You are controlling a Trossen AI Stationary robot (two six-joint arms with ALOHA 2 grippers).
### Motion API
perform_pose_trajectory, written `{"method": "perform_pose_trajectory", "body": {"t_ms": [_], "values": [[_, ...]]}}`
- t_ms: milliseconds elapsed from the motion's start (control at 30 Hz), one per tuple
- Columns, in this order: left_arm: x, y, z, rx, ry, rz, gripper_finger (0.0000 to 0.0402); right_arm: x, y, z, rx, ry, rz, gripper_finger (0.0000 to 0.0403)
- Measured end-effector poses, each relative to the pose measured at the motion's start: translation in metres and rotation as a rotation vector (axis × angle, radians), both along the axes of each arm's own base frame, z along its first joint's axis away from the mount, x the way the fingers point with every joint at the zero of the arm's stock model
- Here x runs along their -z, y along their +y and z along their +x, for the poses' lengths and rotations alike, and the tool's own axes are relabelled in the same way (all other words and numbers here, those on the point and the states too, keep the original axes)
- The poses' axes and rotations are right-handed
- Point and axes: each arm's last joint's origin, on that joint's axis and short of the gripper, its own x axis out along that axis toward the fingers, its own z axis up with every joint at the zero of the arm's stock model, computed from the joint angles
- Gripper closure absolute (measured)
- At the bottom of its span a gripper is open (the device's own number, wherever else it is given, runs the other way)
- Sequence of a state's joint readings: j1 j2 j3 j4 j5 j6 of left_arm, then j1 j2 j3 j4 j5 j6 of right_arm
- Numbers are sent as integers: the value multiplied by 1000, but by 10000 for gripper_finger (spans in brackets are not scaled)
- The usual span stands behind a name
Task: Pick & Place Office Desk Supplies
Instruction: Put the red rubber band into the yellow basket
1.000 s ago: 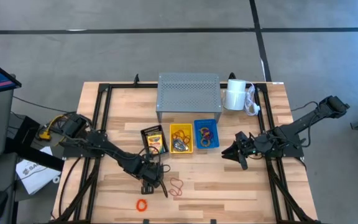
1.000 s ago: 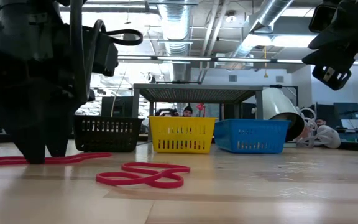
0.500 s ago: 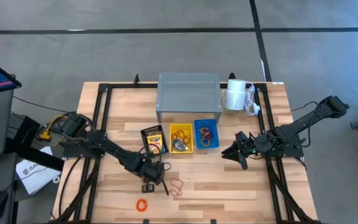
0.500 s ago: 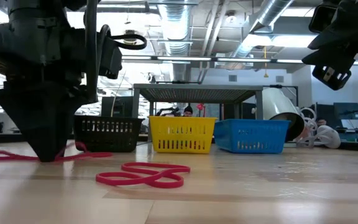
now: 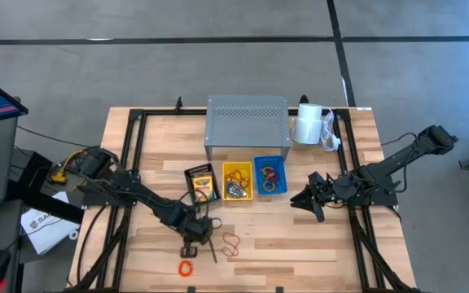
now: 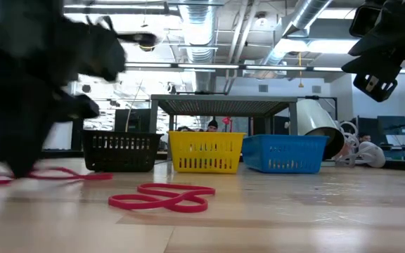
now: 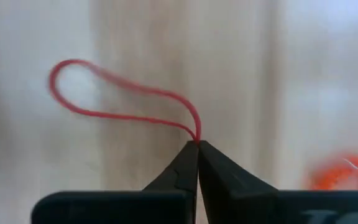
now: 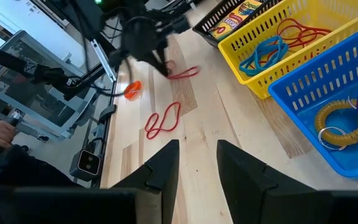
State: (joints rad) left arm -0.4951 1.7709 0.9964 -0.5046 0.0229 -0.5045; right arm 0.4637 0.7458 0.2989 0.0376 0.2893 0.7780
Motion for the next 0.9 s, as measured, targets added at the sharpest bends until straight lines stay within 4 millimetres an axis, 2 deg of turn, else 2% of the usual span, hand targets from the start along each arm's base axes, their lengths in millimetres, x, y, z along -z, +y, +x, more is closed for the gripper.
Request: {"method": "perform_pose_trajectory", "body": {"t_ms": [433, 700, 900], "values": [[-55, 9, -9, -30, -194, -32, 401, 0, 0, 0, 0, 0, 0, 297], [-87, 20, -15, -70, -319, -65, 401, 0, 0, 0, 0, 0, 0, 297], [-111, 33, -10, -124, -469, -132, 401, 0, 0, 0, 0, 0, 0, 297]]}}
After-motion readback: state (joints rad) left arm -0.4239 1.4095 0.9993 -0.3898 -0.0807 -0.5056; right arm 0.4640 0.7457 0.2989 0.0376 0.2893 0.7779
